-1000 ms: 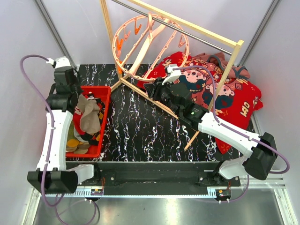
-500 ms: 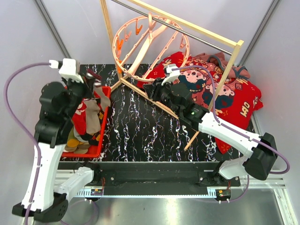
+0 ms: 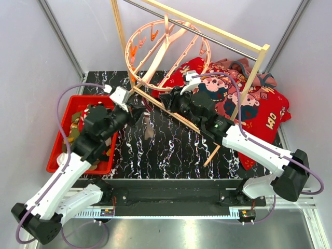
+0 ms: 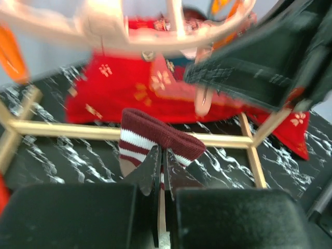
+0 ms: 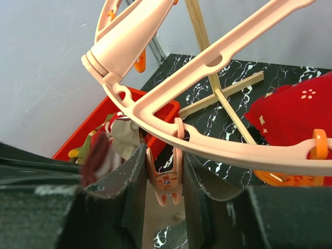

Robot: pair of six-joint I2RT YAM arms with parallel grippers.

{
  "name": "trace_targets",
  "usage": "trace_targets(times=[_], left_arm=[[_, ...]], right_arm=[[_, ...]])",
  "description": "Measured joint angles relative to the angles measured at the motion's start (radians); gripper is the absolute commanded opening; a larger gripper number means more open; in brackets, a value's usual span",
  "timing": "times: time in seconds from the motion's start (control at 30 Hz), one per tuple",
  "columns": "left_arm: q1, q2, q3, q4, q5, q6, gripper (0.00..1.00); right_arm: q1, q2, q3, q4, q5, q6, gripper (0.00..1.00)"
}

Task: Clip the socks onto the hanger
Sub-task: Clamp the sock onto the hanger.

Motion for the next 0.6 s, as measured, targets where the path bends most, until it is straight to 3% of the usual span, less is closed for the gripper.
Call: trace_targets(times=[0.27,0.6], left_arm=[[-0.027,0.056,-0.203,0.307,0.0,-0.156,0.0],[-0.03,0.141,-0.235,0.521,0.002,-0.264,0.0]], right_arm=[[0.0,-0.023,0.0,-0.011,-0.003,-0.019,0.02],[0.0,-0.04,0.0,-0.01,-0.029,-0.034,0.02]])
